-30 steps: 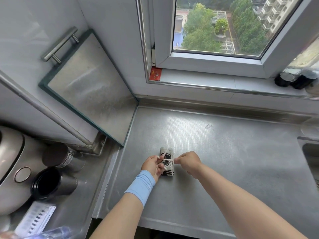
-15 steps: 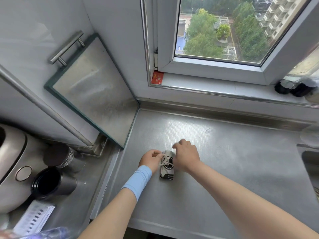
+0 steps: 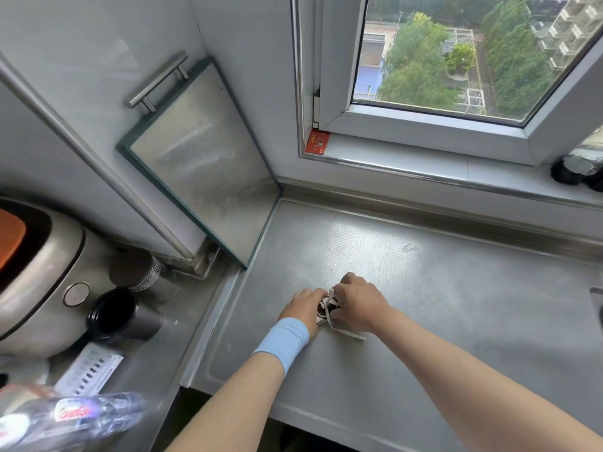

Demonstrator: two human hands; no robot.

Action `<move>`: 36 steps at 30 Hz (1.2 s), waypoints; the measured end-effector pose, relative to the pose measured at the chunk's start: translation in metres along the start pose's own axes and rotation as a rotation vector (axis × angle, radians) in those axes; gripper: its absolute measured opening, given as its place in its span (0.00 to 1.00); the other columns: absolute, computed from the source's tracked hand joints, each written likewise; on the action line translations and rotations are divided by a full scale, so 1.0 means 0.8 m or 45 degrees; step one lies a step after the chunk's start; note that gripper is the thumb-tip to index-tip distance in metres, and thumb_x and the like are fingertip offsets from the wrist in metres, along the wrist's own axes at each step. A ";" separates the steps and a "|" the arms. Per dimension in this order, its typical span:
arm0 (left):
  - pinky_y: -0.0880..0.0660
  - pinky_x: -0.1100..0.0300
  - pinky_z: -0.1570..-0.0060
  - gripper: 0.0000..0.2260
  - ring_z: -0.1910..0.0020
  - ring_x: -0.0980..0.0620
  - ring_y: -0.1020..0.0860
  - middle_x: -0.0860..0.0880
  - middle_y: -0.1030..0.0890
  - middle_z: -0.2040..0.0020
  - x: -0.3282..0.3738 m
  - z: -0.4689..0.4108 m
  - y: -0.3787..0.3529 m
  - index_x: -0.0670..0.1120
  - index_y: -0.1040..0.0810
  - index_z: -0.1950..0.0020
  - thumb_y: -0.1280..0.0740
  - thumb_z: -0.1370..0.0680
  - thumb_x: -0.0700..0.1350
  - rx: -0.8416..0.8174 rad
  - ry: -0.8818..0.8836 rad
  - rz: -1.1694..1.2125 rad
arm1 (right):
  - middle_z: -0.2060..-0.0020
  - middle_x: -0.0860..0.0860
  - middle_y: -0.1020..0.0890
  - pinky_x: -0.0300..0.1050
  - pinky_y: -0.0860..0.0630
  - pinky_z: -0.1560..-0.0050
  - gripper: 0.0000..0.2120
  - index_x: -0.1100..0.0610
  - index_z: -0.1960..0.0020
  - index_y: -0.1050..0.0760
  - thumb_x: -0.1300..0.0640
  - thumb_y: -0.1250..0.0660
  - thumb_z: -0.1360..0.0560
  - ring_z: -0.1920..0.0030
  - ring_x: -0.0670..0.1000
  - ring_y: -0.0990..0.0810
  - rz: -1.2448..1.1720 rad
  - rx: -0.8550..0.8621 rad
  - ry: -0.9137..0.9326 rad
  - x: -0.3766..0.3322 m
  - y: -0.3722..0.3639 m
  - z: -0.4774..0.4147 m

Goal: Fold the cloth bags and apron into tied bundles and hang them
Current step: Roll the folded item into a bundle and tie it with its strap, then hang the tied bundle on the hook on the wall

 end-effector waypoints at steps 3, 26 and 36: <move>0.31 0.53 0.36 0.24 0.35 0.47 0.31 0.50 0.26 0.36 0.004 0.004 0.009 0.55 0.32 0.32 0.32 0.26 0.44 0.014 -0.031 -0.029 | 0.40 0.47 0.25 0.46 0.28 0.48 0.21 0.49 0.41 0.24 0.45 0.31 0.32 0.45 0.55 0.23 -0.025 -0.009 0.113 -0.008 -0.003 0.008; 0.28 0.60 0.49 0.19 0.49 0.51 0.23 0.50 0.20 0.47 0.097 0.069 0.393 0.50 0.23 0.41 0.25 0.30 0.49 0.589 -0.323 0.067 | 0.57 0.44 0.16 0.42 0.22 0.52 0.12 0.46 0.52 0.20 0.53 0.28 0.35 0.56 0.45 0.18 -0.845 0.432 0.335 -0.127 0.357 -0.003; 0.23 0.55 0.43 0.23 0.49 0.52 0.21 0.54 0.19 0.45 0.161 0.139 0.625 0.53 0.24 0.38 0.24 0.32 0.49 0.830 -0.499 0.154 | 0.64 0.47 0.16 0.39 0.25 0.61 0.06 0.54 0.55 0.18 0.53 0.31 0.24 0.63 0.46 0.19 -1.108 1.083 0.377 -0.231 0.587 0.013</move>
Point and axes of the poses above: each hand's wrist, its own z-axis away from the middle knuckle, its own y-axis out of the back of the hand, x = y × z, the point moved 6 cm from there along -z, towards the middle knuckle
